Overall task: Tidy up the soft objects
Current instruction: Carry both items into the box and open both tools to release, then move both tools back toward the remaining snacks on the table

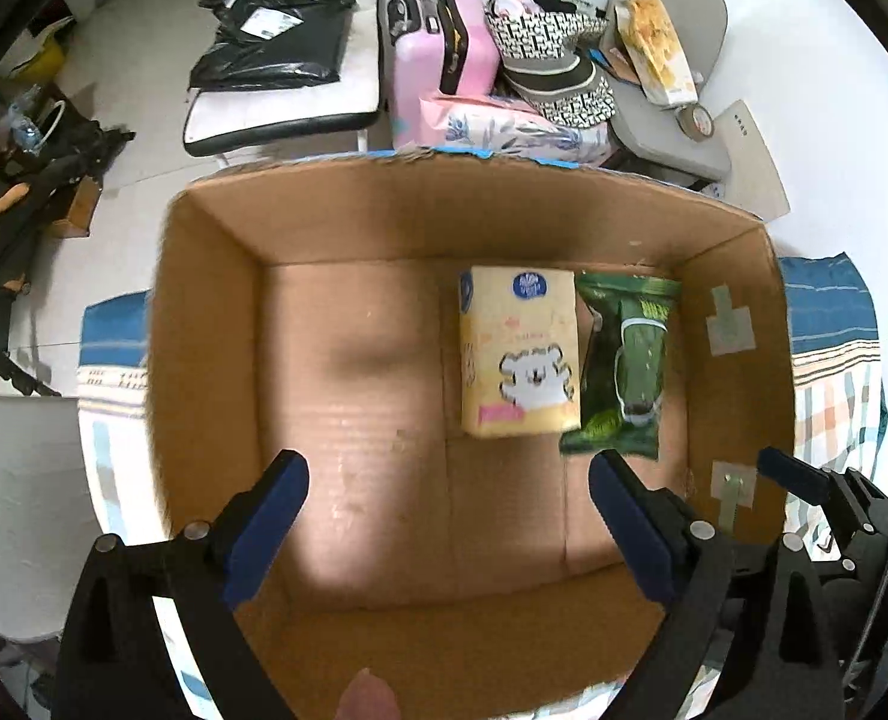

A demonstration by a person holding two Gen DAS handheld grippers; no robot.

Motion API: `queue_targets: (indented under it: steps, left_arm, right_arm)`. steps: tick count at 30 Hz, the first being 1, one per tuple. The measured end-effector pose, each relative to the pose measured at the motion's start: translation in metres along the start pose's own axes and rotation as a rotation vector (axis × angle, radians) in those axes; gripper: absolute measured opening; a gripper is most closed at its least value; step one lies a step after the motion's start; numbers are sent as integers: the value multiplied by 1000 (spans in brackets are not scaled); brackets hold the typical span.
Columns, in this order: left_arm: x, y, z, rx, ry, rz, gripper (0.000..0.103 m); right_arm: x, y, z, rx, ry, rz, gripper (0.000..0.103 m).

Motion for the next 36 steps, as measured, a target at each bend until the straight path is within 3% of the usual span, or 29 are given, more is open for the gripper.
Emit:
queue_targets:
  steps: [10, 25, 31, 36]
  left_arm:
    - [-50, -61, -4, 8, 47, 102, 96]
    - [-140, -138, 6, 18, 110, 276, 96]
    - [-143, -167, -1, -26, 137, 297, 96]
    - [-94, -190, -3, -62, 142, 193, 96]
  right_arm:
    - [-54, -72, -12, -4, -63, 99, 101]
    - [-134, -143, -23, -24, 16, 228, 101]
    - [-123, -178, 18, 51, 59, 189, 101]
    - [-69, -199, 80, 173, 50, 71, 101]
Point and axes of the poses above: each gripper's, at about its wrist camera, not at the fingertips, and x roughly the way its jaws point, z to its right, y to its top, the point moved 5 cm from there along x, roughly the way its jaws point, and after that the axes turned 5 degrees about -z, right-handed, at the moved point
